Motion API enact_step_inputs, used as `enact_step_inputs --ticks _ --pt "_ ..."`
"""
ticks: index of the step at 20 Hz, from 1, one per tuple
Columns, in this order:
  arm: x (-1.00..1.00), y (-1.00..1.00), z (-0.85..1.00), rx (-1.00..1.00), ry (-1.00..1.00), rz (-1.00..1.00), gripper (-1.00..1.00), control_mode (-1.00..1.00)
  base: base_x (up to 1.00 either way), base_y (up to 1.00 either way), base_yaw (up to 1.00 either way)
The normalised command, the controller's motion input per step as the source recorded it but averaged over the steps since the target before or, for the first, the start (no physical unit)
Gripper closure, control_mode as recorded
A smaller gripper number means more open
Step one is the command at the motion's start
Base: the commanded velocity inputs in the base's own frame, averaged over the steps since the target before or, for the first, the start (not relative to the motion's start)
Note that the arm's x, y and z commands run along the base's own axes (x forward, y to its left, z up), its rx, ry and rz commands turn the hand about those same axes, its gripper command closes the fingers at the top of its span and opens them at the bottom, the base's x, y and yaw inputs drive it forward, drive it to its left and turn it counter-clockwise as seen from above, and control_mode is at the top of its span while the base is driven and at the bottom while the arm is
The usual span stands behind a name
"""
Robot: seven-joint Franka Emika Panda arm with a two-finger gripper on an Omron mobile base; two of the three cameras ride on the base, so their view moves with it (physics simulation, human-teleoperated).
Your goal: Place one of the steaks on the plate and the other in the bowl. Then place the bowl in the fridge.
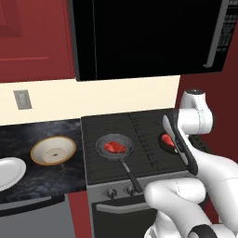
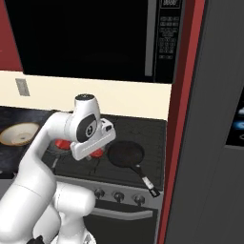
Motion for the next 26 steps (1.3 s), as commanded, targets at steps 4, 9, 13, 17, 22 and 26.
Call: enact_step_inputs --ticks 4,9,13,17,22,26 --pt "0.00 0.00 0.00 0.00 0.00 0.00 1.00 -1.00 0.00 0.00 0.00" --pt "0.00 0.09 0.00 0.00 0.00 0.00 1.00 1.00 -0.04 0.07 0.00" --pt "0.00 0.00 0.00 0.00 0.00 0.00 1.00 1.00 -0.26 0.44 0.00" --pt "0.00 0.00 0.00 0.00 0.00 0.00 1.00 1.00 -0.24 0.88 -0.03" --pt "0.00 0.00 0.00 0.00 0.00 0.00 1.00 1.00 -0.12 0.98 -0.04" --pt "0.00 0.00 0.00 0.00 0.00 0.00 1.00 1.00 0.00 0.81 -0.01"
